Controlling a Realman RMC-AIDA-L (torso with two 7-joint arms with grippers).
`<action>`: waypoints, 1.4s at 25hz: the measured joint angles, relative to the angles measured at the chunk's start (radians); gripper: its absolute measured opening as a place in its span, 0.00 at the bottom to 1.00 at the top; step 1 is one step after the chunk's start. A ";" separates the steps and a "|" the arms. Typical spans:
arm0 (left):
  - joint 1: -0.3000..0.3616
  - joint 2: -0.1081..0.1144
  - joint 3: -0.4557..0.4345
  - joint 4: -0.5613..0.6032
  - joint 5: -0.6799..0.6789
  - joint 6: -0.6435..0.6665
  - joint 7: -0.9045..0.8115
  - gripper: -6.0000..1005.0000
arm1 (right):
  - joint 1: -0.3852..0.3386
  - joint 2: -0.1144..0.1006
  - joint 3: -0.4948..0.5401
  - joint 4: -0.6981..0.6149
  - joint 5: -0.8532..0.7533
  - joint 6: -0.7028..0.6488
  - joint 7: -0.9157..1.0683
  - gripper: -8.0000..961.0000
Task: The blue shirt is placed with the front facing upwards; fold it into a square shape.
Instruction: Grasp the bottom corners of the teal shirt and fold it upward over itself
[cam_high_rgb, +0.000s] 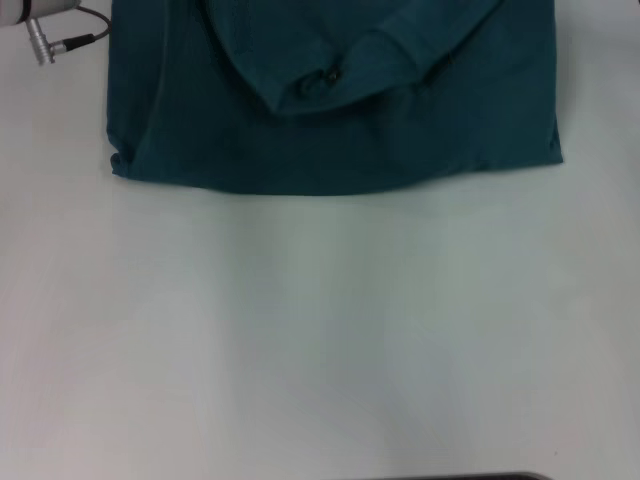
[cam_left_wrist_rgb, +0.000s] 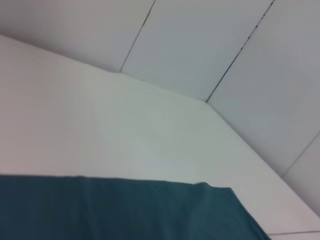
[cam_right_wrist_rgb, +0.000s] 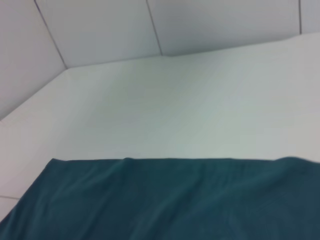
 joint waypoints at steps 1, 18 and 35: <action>-0.002 0.000 0.003 0.001 0.000 -0.010 0.007 0.04 | 0.002 0.003 -0.005 0.002 0.000 0.018 -0.009 0.07; -0.039 0.007 0.100 0.008 0.000 -0.162 0.060 0.07 | 0.058 0.016 -0.137 0.040 0.000 0.239 -0.043 0.07; -0.078 0.019 0.100 0.081 0.003 -0.248 0.109 0.11 | 0.046 0.020 -0.138 0.040 0.000 0.257 -0.043 0.07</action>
